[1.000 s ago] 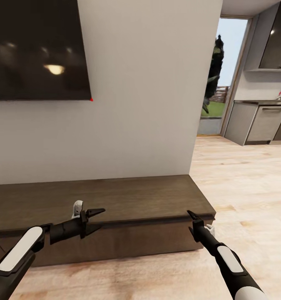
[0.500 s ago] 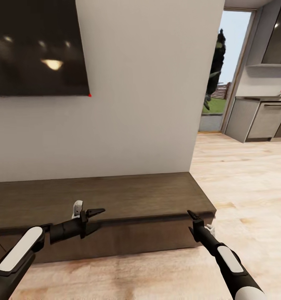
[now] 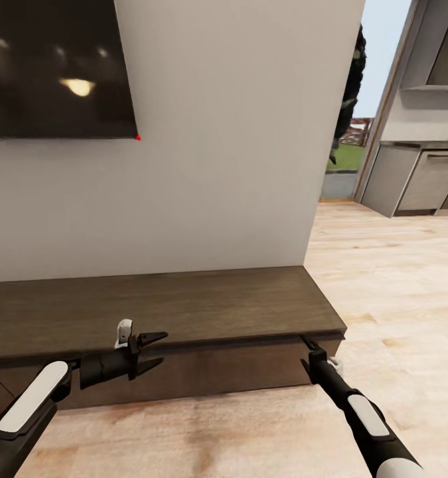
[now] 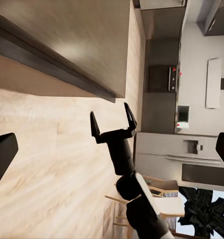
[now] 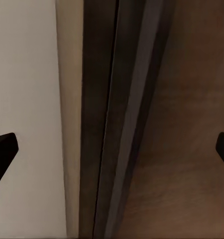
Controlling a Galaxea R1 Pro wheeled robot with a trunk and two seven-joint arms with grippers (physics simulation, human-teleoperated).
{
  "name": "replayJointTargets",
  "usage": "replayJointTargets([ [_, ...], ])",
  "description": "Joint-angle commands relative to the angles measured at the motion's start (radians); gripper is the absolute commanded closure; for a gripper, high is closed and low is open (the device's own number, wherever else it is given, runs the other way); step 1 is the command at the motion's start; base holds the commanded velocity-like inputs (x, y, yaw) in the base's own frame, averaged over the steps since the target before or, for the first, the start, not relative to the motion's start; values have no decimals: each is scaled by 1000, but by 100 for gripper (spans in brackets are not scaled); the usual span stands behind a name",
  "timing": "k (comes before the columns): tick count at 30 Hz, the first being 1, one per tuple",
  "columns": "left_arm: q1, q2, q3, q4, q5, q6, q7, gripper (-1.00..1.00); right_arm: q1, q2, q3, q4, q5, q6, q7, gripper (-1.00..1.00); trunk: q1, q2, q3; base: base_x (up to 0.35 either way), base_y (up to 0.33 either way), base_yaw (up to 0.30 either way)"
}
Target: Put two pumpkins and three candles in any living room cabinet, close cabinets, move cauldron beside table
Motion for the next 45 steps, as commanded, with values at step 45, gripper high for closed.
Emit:
replayJointTargets([
  [45, -1, -1, -2, 1, -8, -1, -10, -100, -1, -55, 0, 62, 2, 70, 176, -100, 5, -3, -43, 0, 0, 0],
])
